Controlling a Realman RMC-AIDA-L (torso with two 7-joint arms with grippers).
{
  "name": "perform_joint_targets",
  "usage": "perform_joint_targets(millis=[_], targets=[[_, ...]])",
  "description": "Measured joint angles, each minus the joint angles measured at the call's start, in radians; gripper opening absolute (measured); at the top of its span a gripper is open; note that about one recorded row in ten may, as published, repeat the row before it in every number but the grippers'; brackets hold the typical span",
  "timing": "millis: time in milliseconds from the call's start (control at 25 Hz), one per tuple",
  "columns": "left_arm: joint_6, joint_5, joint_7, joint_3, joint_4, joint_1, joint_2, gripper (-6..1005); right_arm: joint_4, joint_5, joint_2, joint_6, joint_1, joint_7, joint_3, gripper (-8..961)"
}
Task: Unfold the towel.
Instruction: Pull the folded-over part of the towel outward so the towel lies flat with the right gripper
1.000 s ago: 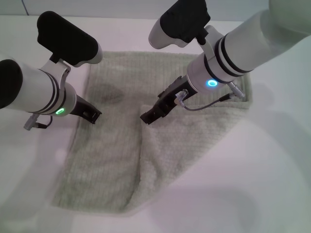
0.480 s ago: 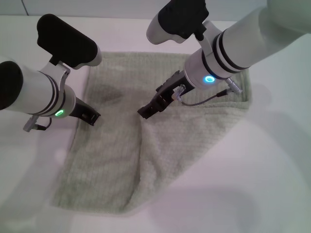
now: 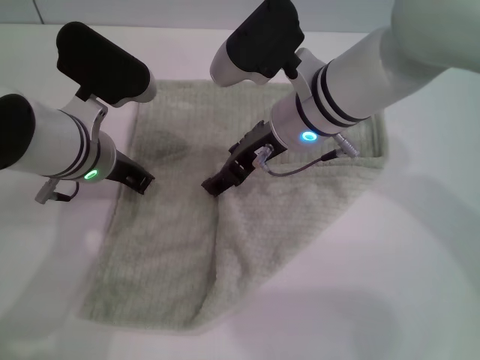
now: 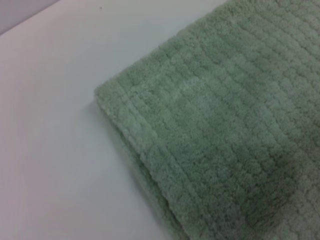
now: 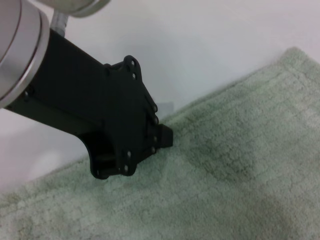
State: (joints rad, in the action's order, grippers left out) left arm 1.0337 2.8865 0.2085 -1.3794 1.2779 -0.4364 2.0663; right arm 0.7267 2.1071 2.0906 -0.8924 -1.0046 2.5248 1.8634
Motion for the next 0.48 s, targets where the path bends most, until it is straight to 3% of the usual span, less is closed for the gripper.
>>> perform_joint_targets(millis=[480], targets=[[0.000, 0.001, 0.000, 0.003, 0.000, 0.000, 0.000, -1, -0.039, -0.001, 0.000, 0.023, -0.015, 0.000, 0.009, 822]])
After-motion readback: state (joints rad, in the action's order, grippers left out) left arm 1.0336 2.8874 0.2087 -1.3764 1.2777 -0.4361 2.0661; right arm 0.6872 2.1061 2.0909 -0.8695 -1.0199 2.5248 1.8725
